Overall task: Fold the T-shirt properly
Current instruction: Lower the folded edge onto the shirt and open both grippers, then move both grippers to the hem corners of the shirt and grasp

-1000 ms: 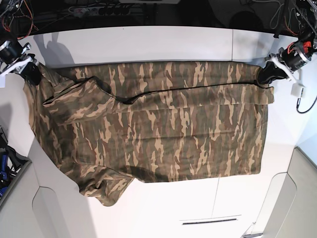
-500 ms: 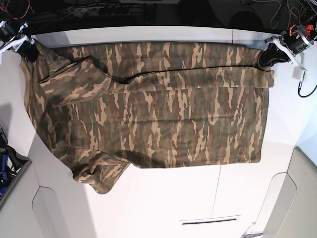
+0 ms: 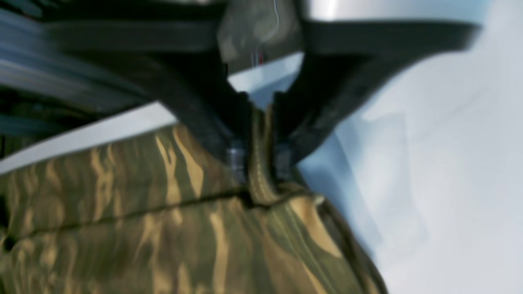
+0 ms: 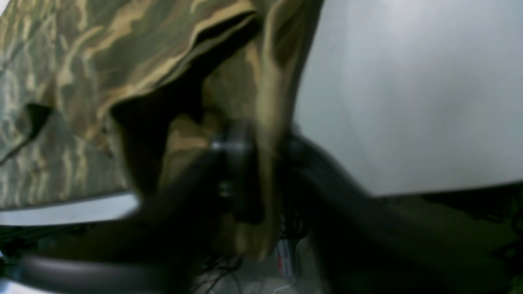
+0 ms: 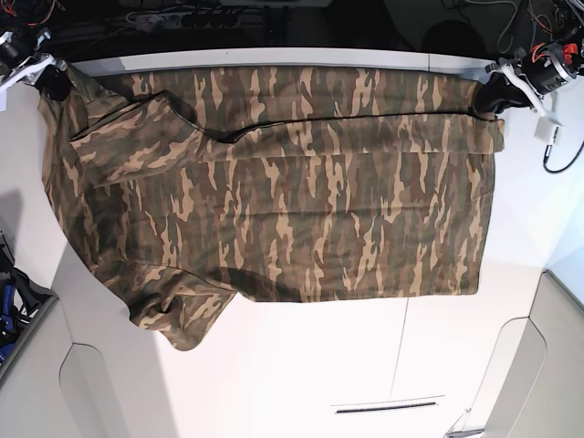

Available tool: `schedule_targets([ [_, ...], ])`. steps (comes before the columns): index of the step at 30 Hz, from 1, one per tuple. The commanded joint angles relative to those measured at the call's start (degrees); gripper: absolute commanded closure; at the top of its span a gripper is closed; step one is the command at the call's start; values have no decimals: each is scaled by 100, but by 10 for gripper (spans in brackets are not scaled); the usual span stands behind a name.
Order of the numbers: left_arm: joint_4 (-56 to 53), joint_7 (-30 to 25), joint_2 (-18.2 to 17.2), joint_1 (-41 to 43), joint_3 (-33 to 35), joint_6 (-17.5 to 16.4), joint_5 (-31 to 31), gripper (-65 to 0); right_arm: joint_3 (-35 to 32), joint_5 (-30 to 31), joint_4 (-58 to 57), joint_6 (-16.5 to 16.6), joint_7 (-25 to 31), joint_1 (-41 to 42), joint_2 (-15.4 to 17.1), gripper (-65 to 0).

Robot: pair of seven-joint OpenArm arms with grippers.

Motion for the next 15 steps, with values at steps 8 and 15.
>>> schedule_targets([
  [8, 85, -9, -96, 0, -444, -56, -179, -274, 1058, 72, 94, 2, 308, 382, 146, -265],
  [15, 85, -4, -101, -299, -1462, -56, -560, -274, 1366, -273, 92, -9, 509, 1051, 514, -265],
])
